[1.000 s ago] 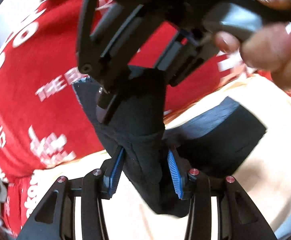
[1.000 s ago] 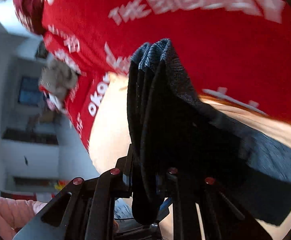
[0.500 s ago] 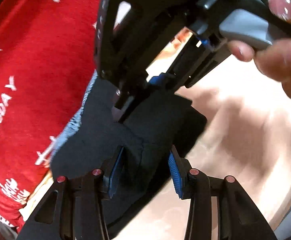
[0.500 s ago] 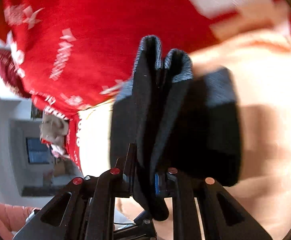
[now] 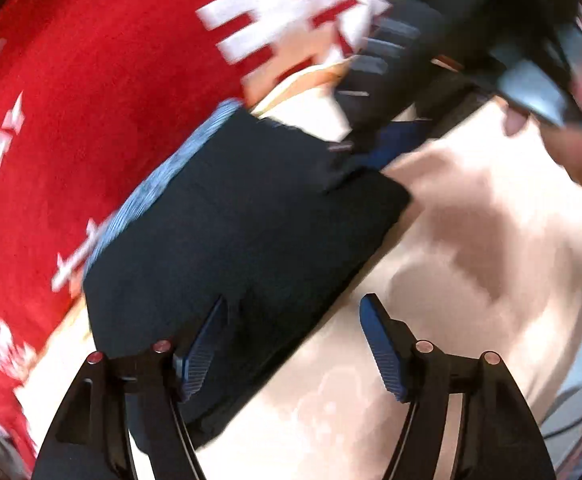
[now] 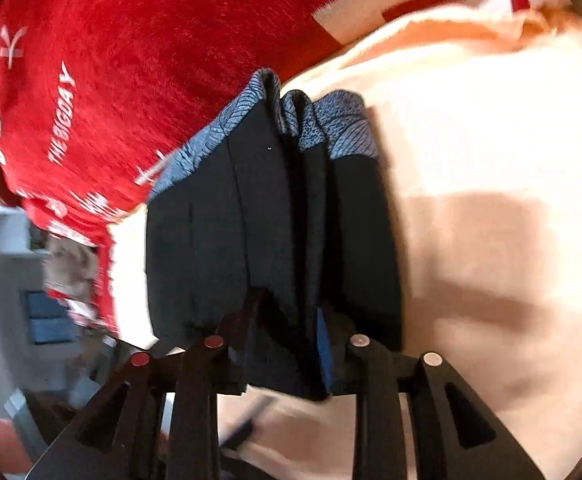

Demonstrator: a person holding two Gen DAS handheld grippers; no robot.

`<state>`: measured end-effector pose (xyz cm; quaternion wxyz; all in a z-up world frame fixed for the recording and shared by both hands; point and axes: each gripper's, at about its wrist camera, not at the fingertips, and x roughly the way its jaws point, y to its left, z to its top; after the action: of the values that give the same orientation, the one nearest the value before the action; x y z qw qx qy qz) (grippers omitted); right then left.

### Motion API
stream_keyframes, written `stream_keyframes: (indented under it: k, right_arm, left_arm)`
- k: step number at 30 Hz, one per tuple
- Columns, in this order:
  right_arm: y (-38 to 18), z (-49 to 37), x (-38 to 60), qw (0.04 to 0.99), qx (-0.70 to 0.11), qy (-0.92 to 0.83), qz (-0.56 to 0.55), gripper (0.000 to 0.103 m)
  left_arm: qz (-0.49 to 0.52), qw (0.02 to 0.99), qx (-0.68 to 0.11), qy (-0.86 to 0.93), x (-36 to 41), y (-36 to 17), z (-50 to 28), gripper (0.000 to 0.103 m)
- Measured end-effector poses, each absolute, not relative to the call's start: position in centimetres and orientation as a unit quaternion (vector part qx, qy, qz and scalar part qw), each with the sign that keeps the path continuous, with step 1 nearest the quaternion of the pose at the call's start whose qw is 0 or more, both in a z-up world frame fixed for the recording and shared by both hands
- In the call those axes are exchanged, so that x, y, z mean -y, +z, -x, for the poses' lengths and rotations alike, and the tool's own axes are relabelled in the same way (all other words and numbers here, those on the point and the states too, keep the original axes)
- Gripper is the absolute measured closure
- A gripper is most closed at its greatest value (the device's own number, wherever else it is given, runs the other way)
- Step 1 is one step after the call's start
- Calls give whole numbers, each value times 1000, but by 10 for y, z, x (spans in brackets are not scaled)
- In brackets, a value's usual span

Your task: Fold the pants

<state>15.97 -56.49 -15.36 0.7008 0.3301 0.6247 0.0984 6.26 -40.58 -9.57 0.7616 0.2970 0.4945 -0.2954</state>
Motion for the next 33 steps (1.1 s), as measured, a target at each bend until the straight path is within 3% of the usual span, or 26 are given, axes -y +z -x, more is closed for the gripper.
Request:
stream_keyframes:
  k: [2, 3, 11, 14, 19, 20, 21, 22, 33]
  right_arm:
    - [-144, -155, 560, 715, -637, 64, -283, 52]
    - [-137, -151, 565, 722, -639, 47, -262, 51]
    - [-107, -117, 560, 737, -614, -2, -282, 52]
    - [-93, -114, 549, 765, -592, 0, -255, 64]
    - [-103, -134, 508, 752, -621, 25, -221, 64]
    - [-108, -136, 503, 746, -631, 19, -212, 64]
    - [-112, -138, 500, 743, -636, 13, -207, 64]
    - [-117, -138, 498, 738, -643, 8, -207, 64]
    - [-118, -122, 506, 709, -661, -11, -247, 61]
  left_arm:
    - [-266, 766, -518, -273, 386, -90, -72, 33]
    - [-253, 767, -529, -260, 376, -87, -77, 33]
    - [-151, 757, -610, -179, 303, -95, -119, 33]
    - [-118, 747, -637, -150, 286, -100, -126, 33]
    - [-95, 745, -646, -134, 269, -100, -126, 33]
    - [-93, 743, -649, -131, 266, -100, -126, 27]
    - [-92, 741, -652, -129, 263, -100, -125, 12]
    - [-87, 742, -652, -128, 259, -99, -125, 9]
    - [-54, 736, -666, -112, 229, -101, -130, 8]
